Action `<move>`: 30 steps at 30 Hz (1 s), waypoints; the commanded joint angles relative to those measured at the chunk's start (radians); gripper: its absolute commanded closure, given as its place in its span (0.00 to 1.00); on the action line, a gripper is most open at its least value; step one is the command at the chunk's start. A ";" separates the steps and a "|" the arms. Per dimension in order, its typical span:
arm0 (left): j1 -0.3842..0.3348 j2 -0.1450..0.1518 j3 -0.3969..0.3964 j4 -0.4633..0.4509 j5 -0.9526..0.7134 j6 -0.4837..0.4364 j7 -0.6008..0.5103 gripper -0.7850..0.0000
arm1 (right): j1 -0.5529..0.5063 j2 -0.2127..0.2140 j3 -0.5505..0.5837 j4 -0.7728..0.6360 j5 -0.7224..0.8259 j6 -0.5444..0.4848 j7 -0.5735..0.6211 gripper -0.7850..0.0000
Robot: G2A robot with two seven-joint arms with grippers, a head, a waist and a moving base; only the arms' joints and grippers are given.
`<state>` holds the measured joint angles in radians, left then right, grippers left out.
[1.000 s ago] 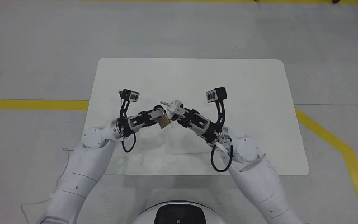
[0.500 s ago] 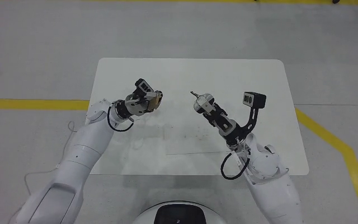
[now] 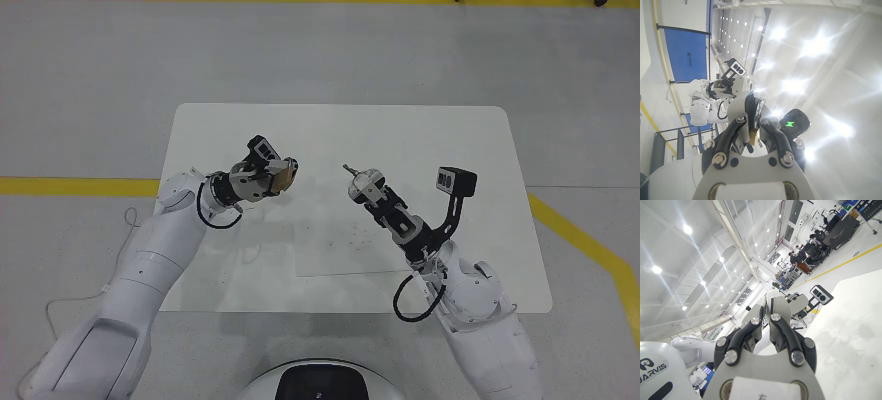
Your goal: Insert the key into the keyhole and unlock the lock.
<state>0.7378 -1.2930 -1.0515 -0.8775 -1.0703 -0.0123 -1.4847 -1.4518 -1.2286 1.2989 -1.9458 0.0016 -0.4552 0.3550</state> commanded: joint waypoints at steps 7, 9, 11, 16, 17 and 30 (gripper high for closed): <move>0.037 0.012 -0.060 -0.077 -0.008 0.017 0.149 1.00 | -0.003 0.001 0.004 -0.054 -0.146 0.052 -0.040 1.00; 0.032 0.005 -0.054 -0.081 -0.026 0.010 0.182 1.00 | -0.017 -0.002 -0.009 -0.075 -0.238 0.099 -0.089 1.00; 0.018 -0.005 -0.041 -0.080 -0.025 -0.024 0.216 1.00 | -0.032 -0.006 -0.043 -0.094 -0.370 0.172 -0.150 1.00; -0.030 -0.036 0.024 -0.054 0.005 -0.070 0.299 1.00 | -0.043 -0.031 -0.200 -0.118 -0.757 0.416 -0.403 1.00; -0.040 -0.043 0.035 -0.045 0.008 -0.079 0.312 1.00 | -0.040 -0.037 -0.233 -0.116 -0.803 0.460 -0.452 1.00; -0.098 -0.118 0.095 0.089 -0.084 -0.261 0.259 1.00 | 0.020 -0.091 -0.405 -0.034 -0.859 0.625 -0.628 1.00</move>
<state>0.6399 -1.4088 -0.9538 -0.7939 -1.1461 -0.2715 -1.2166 -1.4310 -1.3202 0.8933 -1.9791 -0.8569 0.1696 -0.2736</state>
